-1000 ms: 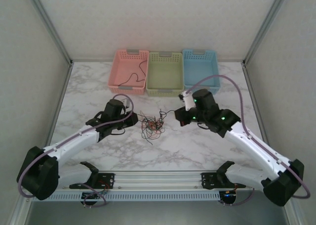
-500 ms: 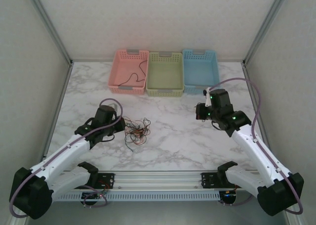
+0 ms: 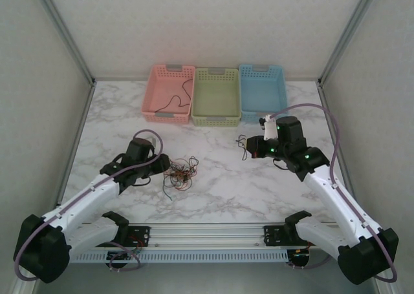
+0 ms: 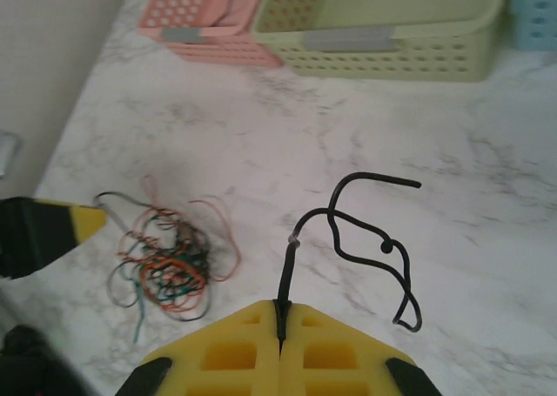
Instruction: Untangle the cables
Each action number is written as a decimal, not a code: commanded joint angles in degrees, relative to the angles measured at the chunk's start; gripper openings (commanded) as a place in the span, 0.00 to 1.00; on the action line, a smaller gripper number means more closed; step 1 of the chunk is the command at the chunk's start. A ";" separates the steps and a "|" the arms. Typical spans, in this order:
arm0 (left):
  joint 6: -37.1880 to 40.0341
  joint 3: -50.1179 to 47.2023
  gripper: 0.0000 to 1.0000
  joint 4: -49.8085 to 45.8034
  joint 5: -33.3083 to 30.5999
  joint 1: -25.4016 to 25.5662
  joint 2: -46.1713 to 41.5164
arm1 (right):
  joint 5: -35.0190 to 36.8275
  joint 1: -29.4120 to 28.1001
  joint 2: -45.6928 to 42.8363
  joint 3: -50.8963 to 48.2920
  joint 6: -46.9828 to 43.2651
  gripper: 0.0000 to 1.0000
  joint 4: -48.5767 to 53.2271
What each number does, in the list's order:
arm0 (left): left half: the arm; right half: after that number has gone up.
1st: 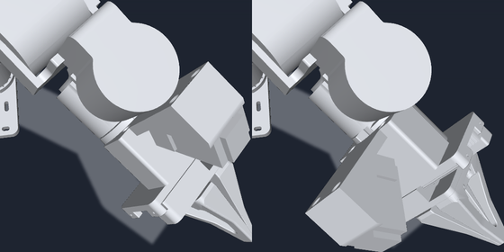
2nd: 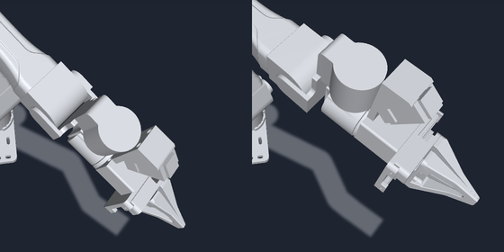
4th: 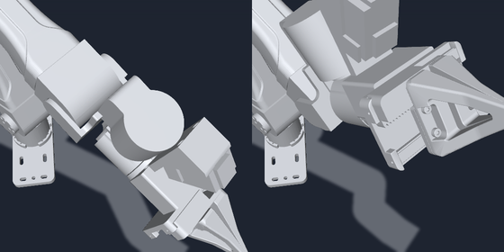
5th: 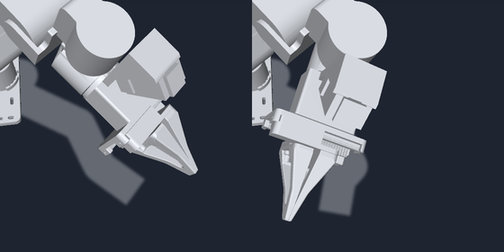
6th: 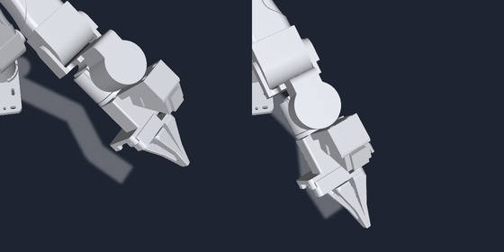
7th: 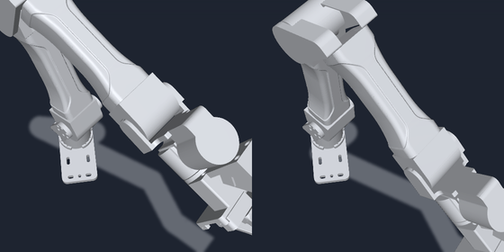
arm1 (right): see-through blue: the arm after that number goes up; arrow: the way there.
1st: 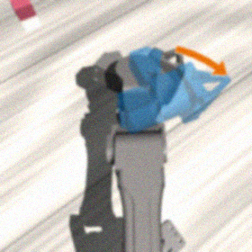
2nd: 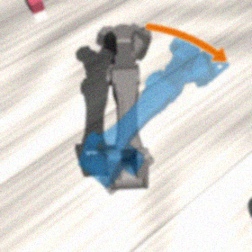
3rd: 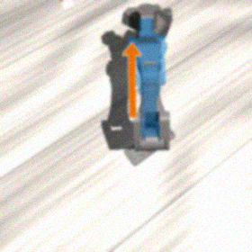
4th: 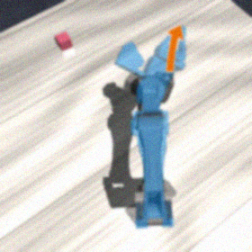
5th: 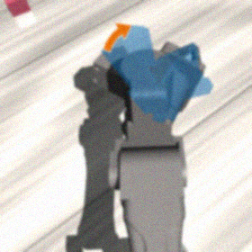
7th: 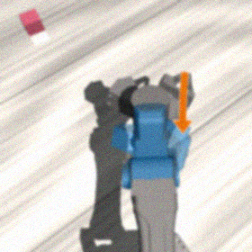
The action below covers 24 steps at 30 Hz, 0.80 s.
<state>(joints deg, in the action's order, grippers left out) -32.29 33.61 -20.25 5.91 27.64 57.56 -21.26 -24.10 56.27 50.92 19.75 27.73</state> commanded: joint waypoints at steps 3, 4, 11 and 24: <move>1.84 7.42 0.61 -3.28 1.89 -0.38 -2.03 | -10.38 0.28 -0.95 -0.25 2.23 0.00 -4.33; 2.32 8.46 0.62 -4.12 1.78 -0.33 -2.32 | -10.30 0.28 -0.86 0.07 3.51 0.00 -4.43; 3.93 13.01 0.64 -4.25 5.42 -0.23 -4.51 | -7.43 0.26 0.30 2.63 25.20 0.00 -8.57; 3.36 28.76 0.64 -6.13 15.20 -0.21 1.15 | -23.37 -5.19 8.23 12.06 -17.58 0.00 -5.47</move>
<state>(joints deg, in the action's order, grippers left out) -29.54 57.12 -24.23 16.86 27.64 57.17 -39.77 -26.83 62.22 60.45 22.57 17.72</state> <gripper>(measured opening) 0.633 0.052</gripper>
